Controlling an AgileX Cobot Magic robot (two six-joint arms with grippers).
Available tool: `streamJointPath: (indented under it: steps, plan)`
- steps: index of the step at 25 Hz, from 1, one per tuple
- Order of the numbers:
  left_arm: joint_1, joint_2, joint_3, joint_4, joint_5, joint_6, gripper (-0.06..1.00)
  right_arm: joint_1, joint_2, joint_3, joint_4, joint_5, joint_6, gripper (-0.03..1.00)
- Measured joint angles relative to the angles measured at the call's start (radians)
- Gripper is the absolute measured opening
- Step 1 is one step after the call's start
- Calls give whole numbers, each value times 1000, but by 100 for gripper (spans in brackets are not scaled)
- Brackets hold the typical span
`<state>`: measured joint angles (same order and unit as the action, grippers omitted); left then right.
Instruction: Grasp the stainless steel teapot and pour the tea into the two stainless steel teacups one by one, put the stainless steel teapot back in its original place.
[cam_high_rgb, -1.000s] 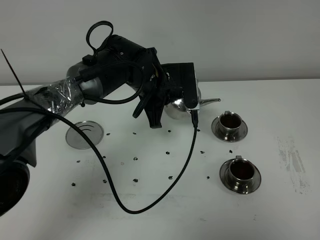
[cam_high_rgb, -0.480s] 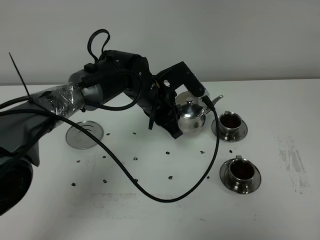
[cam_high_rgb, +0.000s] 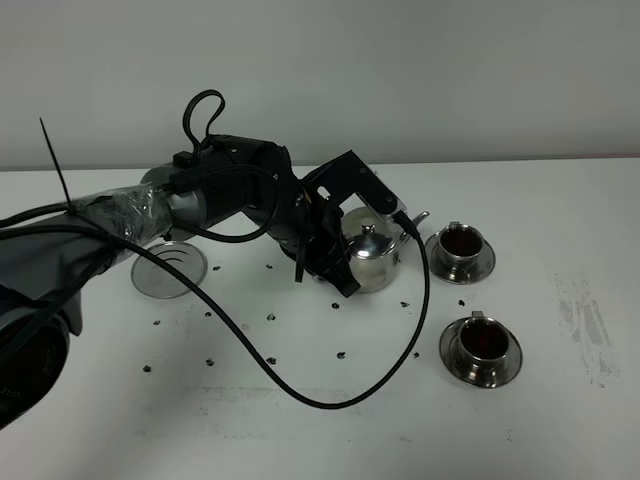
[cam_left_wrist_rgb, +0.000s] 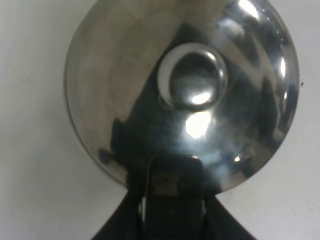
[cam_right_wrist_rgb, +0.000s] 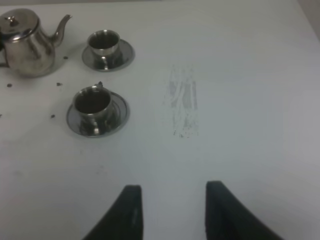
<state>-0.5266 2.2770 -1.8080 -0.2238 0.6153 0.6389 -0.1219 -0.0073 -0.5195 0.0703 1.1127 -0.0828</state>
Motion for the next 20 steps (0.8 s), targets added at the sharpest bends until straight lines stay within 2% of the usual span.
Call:
streamJointPath:
  steps: [9,14,20]
  plan:
    - [37,-72,3,7,11,-2,22,0,0,0,0,0,0,29]
    - [88,-137,15,45,25,-65,22,0,0,0,0,0,0,29]
    - [168,-243,196,50,-4,-83,22,0,0,0,0,0,0,29]
